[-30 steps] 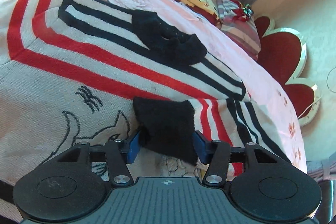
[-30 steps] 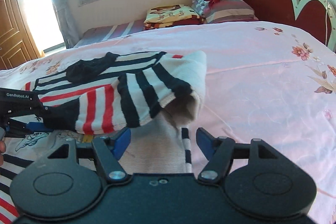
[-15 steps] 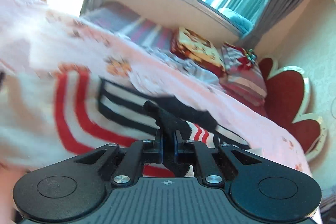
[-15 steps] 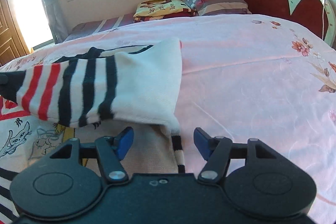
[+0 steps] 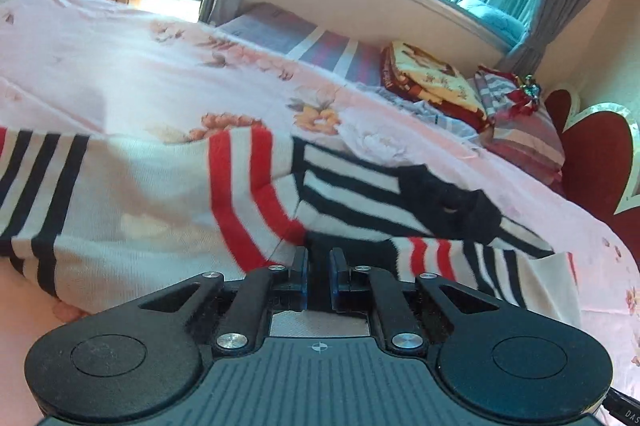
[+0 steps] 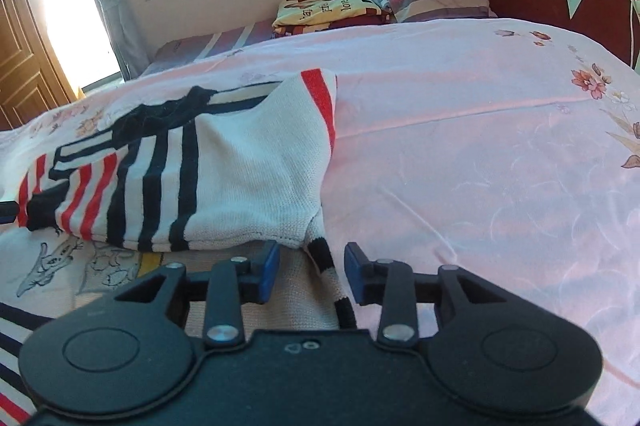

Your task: Fold small clothes

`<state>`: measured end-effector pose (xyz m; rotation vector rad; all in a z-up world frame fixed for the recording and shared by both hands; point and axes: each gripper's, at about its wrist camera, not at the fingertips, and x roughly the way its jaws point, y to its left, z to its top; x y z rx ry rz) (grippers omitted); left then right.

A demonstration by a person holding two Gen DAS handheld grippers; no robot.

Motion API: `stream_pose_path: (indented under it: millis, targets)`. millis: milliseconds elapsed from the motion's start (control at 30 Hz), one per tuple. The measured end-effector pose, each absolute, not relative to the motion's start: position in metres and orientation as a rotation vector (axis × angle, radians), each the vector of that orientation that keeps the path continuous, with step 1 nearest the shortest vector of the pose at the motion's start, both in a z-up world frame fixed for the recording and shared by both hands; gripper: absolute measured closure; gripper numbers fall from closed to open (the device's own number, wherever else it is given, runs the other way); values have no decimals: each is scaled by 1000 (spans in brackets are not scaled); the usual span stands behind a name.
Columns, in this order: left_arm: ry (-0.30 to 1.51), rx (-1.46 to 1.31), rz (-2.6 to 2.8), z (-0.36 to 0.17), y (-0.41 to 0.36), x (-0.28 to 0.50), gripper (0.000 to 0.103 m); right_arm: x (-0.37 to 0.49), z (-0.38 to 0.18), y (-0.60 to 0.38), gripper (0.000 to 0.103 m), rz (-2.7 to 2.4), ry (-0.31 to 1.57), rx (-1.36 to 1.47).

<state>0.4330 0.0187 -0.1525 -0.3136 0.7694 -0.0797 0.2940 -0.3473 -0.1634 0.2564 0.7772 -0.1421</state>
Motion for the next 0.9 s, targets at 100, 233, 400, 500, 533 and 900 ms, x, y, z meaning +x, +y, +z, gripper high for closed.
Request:
stream_pose_path:
  millis: [100,233,400,500,533,900]
  targets:
    - [781,-308,-147,-147,-1,442,94,293,-150,-355,52,-150,715,294]
    - [832,-268,-216,-165,-39,458,94,330,-155,-365,51,-155,717,323]
    - [875,-234,-195,-197,-48,462,94,387,-175,-382,51,-180,748,388]
    - [882,-265,-185,-199,-41,460,95,413,-186,-390,58,-176,765,430]
    - [884,-272,-184,-200,-40,460,95,420,-188,-391,63,-162,769,439]
    - [855,-195,-128,-183,-44,447,94,415,-167,-372,70,-238,722,237]
